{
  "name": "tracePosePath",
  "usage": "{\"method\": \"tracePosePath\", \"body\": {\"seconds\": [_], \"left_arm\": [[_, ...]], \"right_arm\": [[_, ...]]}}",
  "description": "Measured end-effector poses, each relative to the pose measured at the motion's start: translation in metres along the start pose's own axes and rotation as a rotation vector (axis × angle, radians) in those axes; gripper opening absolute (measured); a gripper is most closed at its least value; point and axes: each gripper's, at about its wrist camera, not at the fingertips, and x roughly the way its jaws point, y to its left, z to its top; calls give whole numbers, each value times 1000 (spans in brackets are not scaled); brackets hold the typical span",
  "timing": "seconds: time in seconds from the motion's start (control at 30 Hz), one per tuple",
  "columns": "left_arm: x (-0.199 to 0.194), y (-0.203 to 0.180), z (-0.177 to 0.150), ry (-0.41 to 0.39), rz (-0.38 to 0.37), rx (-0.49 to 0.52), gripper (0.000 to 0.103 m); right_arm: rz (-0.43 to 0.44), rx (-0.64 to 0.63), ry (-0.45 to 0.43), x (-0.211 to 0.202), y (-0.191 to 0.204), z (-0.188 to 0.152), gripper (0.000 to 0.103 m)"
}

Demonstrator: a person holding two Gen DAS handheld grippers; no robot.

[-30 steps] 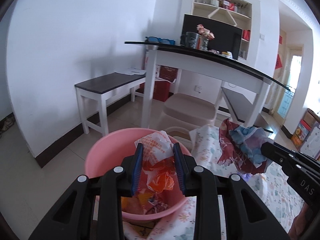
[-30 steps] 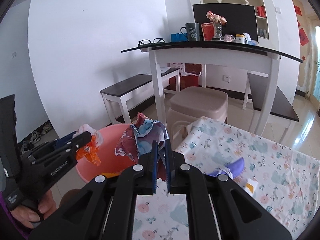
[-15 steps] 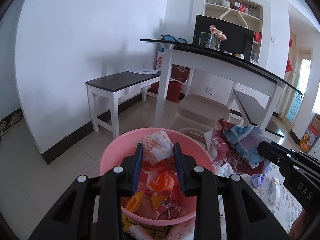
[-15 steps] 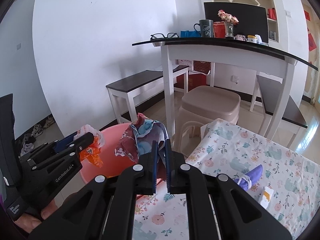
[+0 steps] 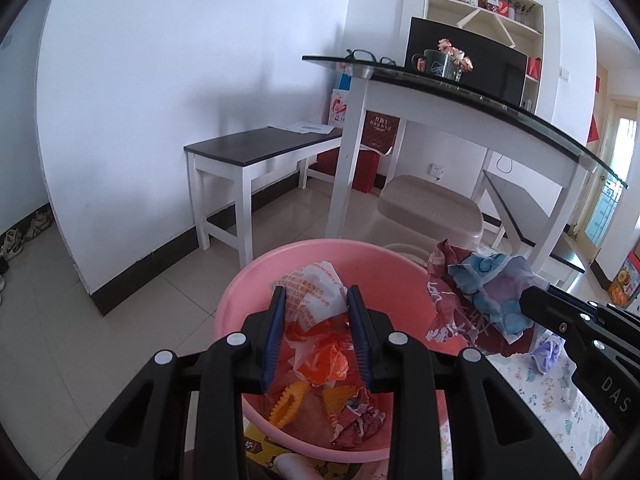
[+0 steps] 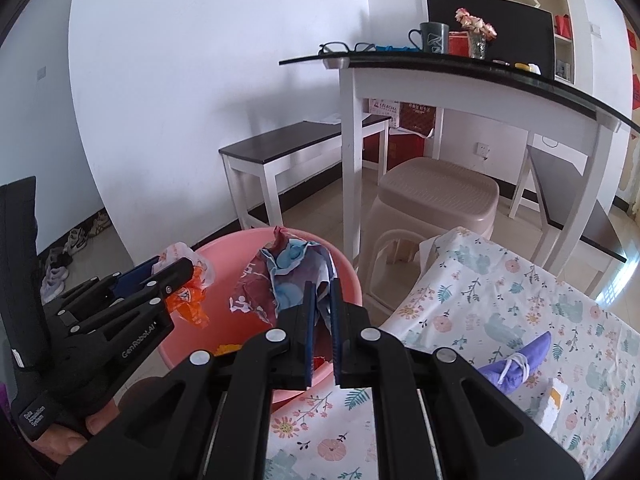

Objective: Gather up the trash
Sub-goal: 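Drop the orange bag into the bucket with the left gripper while the right drops the wrapper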

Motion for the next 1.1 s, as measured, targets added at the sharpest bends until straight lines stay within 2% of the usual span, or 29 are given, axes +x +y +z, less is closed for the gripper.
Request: {"method": "tracePosePath", "body": {"seconds": [0.5, 0.67, 0.8, 0.87, 1.1], "left_arm": [[28, 15, -7, 72, 0, -40, 31], [30, 18, -10, 82, 1, -51, 34], [31, 20, -11, 88, -9, -57, 40], [30, 20, -11, 87, -11, -60, 43], [23, 22, -9, 75, -27, -71, 43]], "right_arm": [[24, -8, 84, 42, 9, -6, 7], [43, 3, 112, 51, 10, -7, 8], [56, 8, 119, 54, 11, -9, 20], [58, 6, 118, 54, 12, -10, 21], [55, 1, 109, 48, 13, -10, 21]]}}
